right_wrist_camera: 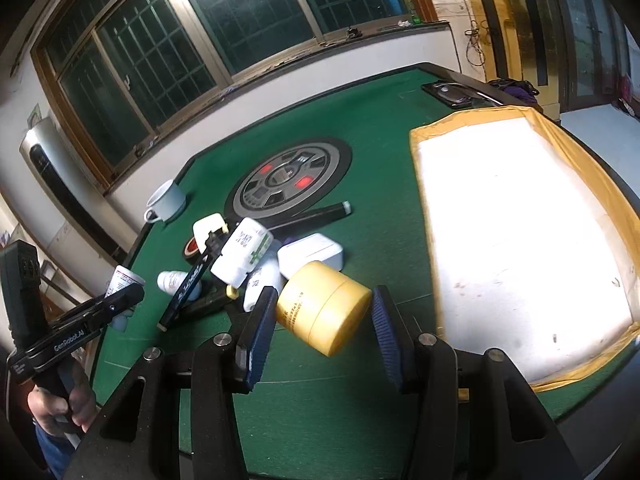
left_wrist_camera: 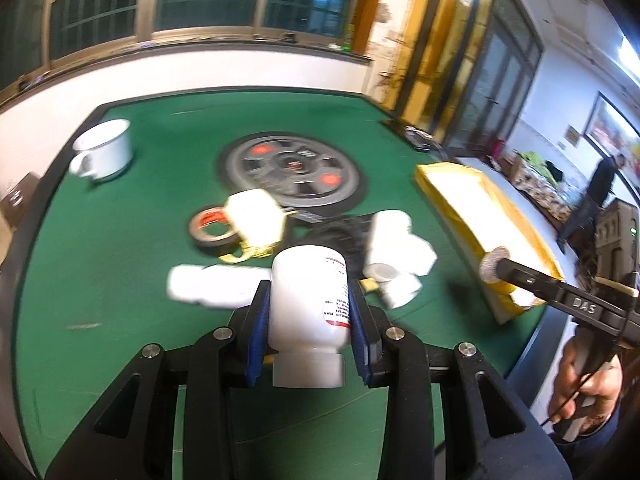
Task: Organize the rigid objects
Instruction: 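Lift the white bottle with the left tool while the right tool grasps the yellow container, then carry the white bottle and yellow container over the white tray with both tools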
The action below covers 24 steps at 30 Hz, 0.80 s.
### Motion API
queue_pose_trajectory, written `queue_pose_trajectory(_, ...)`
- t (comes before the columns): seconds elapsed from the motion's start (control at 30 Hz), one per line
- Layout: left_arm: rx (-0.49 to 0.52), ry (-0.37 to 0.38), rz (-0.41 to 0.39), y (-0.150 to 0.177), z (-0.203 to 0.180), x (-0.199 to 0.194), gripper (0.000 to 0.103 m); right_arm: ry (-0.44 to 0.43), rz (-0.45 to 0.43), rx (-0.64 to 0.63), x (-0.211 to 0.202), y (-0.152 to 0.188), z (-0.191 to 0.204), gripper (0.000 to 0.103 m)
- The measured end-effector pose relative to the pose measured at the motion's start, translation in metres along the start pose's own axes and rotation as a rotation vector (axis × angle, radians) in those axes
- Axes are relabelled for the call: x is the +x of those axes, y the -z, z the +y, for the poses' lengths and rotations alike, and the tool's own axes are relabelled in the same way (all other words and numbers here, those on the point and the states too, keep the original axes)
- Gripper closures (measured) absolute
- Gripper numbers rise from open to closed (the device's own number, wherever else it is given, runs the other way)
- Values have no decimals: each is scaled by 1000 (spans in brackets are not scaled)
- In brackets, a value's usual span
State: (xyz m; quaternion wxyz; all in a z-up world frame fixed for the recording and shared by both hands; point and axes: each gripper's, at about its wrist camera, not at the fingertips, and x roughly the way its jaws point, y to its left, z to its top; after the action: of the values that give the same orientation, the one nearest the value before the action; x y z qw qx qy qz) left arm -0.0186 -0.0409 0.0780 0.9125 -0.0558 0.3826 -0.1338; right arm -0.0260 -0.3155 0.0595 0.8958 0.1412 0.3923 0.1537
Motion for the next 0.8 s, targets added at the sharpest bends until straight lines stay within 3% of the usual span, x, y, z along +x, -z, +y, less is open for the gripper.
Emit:
queue_pose_trajectory(0.3, 103, 130, 37, -22, -88, 31, 70, 12, -40, 53, -24, -18, -39, 60)
queue_pose_trajectory(0.8, 210, 196, 75, -52, -187, 69, 70, 44, -61, 122, -38, -55, -99, 60)
